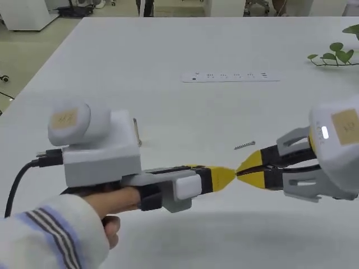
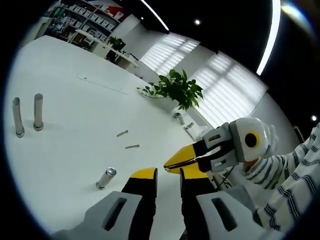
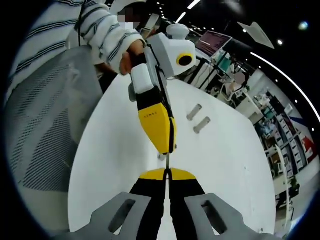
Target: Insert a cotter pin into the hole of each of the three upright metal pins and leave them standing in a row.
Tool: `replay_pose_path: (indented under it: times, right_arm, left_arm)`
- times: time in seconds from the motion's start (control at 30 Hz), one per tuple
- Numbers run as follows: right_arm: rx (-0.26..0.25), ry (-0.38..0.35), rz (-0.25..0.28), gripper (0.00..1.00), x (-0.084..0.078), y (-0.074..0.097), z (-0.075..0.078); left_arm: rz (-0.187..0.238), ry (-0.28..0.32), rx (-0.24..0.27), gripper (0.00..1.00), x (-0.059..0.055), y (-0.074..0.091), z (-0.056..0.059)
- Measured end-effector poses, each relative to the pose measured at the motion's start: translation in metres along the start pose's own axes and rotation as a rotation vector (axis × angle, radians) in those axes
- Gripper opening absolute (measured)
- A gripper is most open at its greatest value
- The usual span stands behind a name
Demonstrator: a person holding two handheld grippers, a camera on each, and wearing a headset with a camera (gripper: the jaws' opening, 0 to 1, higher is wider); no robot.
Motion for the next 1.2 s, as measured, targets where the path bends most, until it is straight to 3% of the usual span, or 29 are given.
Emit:
replay_pose_path:
  times: [0.47,1.0,1.1,1.2]
  right_arm:
    - [-0.021,-0.003,0.027,0.02,0.0065,0.0016,0.0025]
    - [-0.017,0.000,0.028,0.02,0.0059,-0.0011,-0.0027]
    - [-0.018,0.000,0.031,0.02,0.0066,-0.0007,-0.0036]
    - [-0.022,-0.010,0.034,0.02,0.0065,0.0000,-0.0028]
  left_arm:
    - [-0.005,0.012,-0.014,0.03,0.0016,-0.0064,0.0011]
    - [-0.050,0.052,-0.006,0.03,-0.0044,-0.0065,-0.0018]
    - [-0.064,0.095,-0.012,0.02,-0.0058,-0.0053,-0.0017]
    - [-0.058,0.098,0.000,0.00,-0.0052,-0.0049,-0.0031]
Point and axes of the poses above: the centre of the closed fingertips' face, and the gripper's own axes: y roughly backward along the fingers, z roughly to its right, x roughly out of its top, the point moved 2 cm from there along y, roughly backward along the fingers, and after that the axes turned 5 degrees about -z, right-handed, at the moved point
